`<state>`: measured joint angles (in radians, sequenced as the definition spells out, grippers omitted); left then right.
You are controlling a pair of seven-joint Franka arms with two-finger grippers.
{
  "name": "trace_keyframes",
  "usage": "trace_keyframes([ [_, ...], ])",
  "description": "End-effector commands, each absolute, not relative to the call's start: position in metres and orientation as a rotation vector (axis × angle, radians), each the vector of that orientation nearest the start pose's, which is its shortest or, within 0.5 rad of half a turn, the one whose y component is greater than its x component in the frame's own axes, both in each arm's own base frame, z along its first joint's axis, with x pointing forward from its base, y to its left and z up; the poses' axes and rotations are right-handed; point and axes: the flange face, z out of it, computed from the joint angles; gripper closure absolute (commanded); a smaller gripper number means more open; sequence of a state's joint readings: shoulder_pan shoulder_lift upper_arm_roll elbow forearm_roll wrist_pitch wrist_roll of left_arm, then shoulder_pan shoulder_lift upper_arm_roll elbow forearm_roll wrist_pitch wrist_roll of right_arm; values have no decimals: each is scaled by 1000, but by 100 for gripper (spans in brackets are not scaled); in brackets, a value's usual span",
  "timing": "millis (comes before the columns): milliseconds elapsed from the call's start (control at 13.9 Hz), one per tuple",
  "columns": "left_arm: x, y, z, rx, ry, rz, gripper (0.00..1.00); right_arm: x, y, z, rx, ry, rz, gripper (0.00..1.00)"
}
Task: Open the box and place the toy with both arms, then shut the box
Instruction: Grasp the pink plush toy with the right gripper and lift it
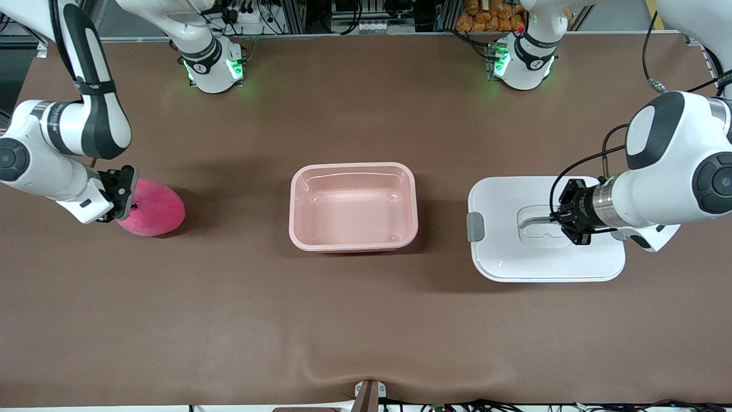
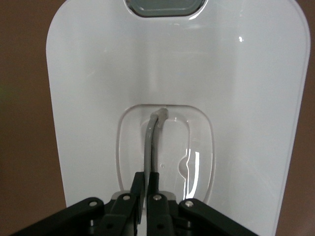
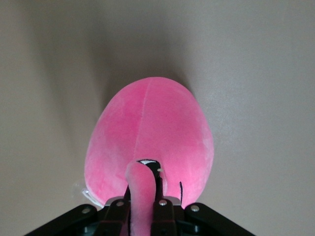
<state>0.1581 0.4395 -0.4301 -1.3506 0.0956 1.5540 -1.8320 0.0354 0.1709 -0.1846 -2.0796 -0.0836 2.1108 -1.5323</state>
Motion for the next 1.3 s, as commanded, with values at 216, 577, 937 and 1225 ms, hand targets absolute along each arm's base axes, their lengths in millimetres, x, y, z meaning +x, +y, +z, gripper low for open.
trace_keyframes([
  [216, 647, -119, 481, -2151, -2094, 235, 100, 560, -88, 393, -2400, -1848, 248, 100],
  [577, 648, -119, 480, -2168, -2079, 235, 100, 564, -82, 424, -2586, -1554, 315, 100],
  [937, 648, -116, 482, -2247, -2005, 242, 100, 561, -66, 450, -2722, -1306, 368, 100],
  [1225, 647, -109, 490, -2198, -2070, 237, 100, 556, -48, 465, -2811, -946, 419, 100],
])
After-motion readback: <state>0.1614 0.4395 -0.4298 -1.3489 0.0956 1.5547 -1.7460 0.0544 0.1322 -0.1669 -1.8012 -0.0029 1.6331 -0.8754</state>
